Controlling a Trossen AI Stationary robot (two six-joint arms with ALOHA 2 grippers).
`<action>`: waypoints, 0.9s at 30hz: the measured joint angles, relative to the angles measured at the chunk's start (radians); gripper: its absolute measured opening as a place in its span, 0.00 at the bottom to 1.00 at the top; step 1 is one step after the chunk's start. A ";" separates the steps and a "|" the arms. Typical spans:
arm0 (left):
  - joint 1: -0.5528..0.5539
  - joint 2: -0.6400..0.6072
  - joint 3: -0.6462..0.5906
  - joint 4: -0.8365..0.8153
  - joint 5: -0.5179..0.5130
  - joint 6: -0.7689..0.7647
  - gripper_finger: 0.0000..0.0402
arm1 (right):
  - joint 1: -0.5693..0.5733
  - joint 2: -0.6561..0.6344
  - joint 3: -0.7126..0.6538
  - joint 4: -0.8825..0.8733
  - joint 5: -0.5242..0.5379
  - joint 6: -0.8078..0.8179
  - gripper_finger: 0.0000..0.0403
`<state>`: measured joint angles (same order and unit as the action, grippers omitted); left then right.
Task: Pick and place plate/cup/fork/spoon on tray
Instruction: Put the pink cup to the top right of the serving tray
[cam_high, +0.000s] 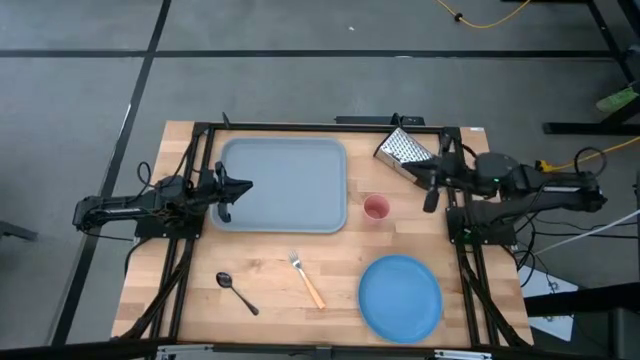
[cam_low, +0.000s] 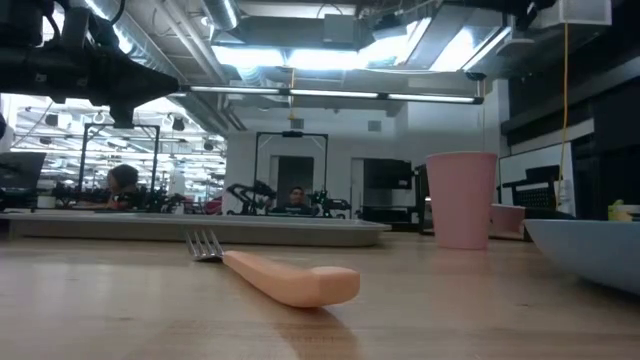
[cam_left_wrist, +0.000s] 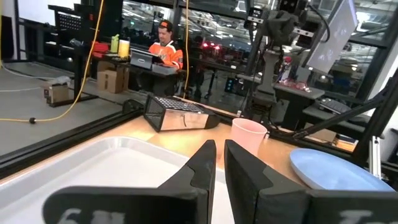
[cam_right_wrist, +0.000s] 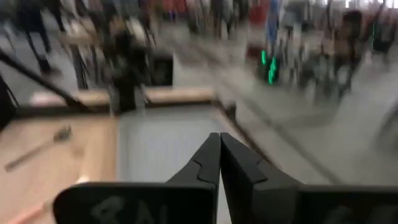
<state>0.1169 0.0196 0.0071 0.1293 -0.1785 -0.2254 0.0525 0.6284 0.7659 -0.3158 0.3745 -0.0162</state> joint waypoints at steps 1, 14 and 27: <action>0.000 0.000 0.000 0.000 0.000 0.000 0.07 | 0.000 0.028 0.033 -0.062 -0.001 0.025 0.04; 0.000 0.000 0.000 -0.001 0.000 0.001 0.07 | 0.001 0.283 0.195 -0.341 -0.247 0.091 0.04; 0.000 0.000 0.000 -0.002 0.000 0.001 0.07 | 0.003 0.341 0.196 -0.346 -0.250 0.138 0.04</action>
<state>0.1173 0.0196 0.0071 0.1273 -0.1786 -0.2245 0.0555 0.9691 0.9615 -0.6617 0.1243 0.1216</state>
